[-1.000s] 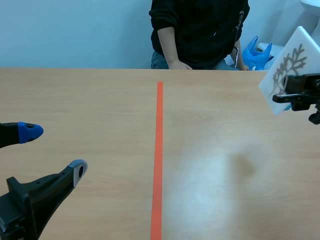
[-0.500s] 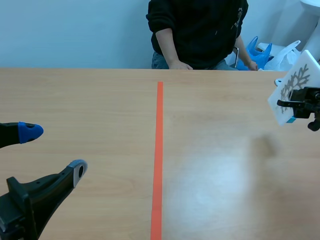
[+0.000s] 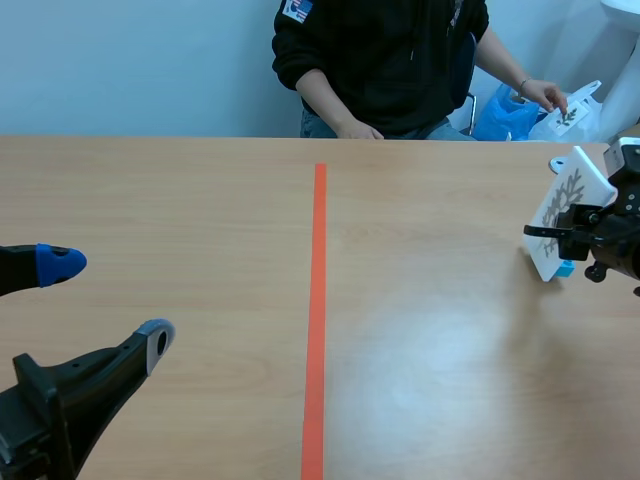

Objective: Sort the leaf by its shape. The table is split by an orange tape line. A compound leaf with several leaflets goes to the left side, a simple leaf with one blade goes to the right side. Return to the home posture when a red brick is placed on the table.

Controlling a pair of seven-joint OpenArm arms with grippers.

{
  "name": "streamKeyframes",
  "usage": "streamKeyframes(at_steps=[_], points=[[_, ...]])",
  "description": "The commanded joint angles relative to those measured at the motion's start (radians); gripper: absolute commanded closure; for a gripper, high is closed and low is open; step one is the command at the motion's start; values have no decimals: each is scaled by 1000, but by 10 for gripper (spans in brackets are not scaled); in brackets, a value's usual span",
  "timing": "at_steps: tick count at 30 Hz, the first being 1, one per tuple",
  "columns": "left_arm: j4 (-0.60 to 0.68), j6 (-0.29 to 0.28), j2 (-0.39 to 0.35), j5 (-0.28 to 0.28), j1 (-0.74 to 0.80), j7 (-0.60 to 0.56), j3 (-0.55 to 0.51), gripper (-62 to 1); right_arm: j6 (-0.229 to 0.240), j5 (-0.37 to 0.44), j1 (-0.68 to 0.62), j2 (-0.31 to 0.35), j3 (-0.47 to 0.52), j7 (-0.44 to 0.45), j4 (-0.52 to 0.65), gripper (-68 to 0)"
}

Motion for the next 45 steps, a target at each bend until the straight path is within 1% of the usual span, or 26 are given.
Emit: streamKeyframes(at_steps=[1, 3, 10, 11, 14, 16, 18, 23, 26, 29, 32, 33, 35, 39, 40, 41, 43, 44, 45], points=[[21, -3, 4, -6, -5, -14, 2, -623, -2, 11, 11, 16, 7, 18, 35, -38], [21, -2, 4, -6, -5, -14, 2, -623, -1, 11, 9, 17, 7, 18, 35, -56], [21, -2, 4, -6, -5, -14, 2, -623, -1, 11, -4, 19, 7, 15, 36, -57], [21, -2, 4, -6, -5, -14, 2, -623, -1, 11, -5, 19, 7, 14, 36, -72], [21, -2, 4, -6, -5, -14, 2, -623, 0, 11, -5, 21, 7, 14, 36, -144], [21, -2, 4, -6, -5, -14, 2, -623, 11, 12, -4, 25, 7, 15, 39, -181], [21, -2, 4, -6, -5, -14, 2, -623, 15, 12, -5, 32, 8, 14, 53, -236], [21, -2, 4, -6, -5, -14, 2, -623, 90, 34, -7, 70, 8, 3, 114, -356], [21, -2, 4, -6, -5, -14, 2, -623, 137, 73, -27, 102, 19, -21, 188, -405], [21, -2, 5, -6, -5, -14, 2, -623, 167, 114, -68, 136, 48, -44, 282, -414], [21, -2, 5, -6, -5, -14, 2, -623, 175, 153, -118, 168, 95, -76, 382, -416], [21, -2, 5, -6, -5, -14, 2, -623, 187, 169, -136, 179, 113, -85, 415, -417], [21, -2, 5, -6, -5, -14, 2, -623, 209, 201, -177, 198, 151, -101, 483, -450], [21, -2, 5, -6, -5, -14, 2, -623, 266, 259, -277, 232, 217, -148, 618, -490], [21, -2, 5, -6, -5, -13, 1, -623, 282, 271, -309, 241, 232, -167, 653, -517], [21, -2, 4, -6, -5, -10, -2, -623, 297, 281, -343, 251, 245, -184, 689, -561], [21, -2, 4, -6, -5, 11, -16, -623, 308, 310, -421, 274, 270, -205, 758, -657], [21, -2, 4, -6, -5, 11, -23, -623, 312, 333, -462, 284, 281, -208, 792, -679], [21, -2, 4, -7, -5, 11, -31, -623, 323, 349, -502, 292, 290, -208, 825, -679]])
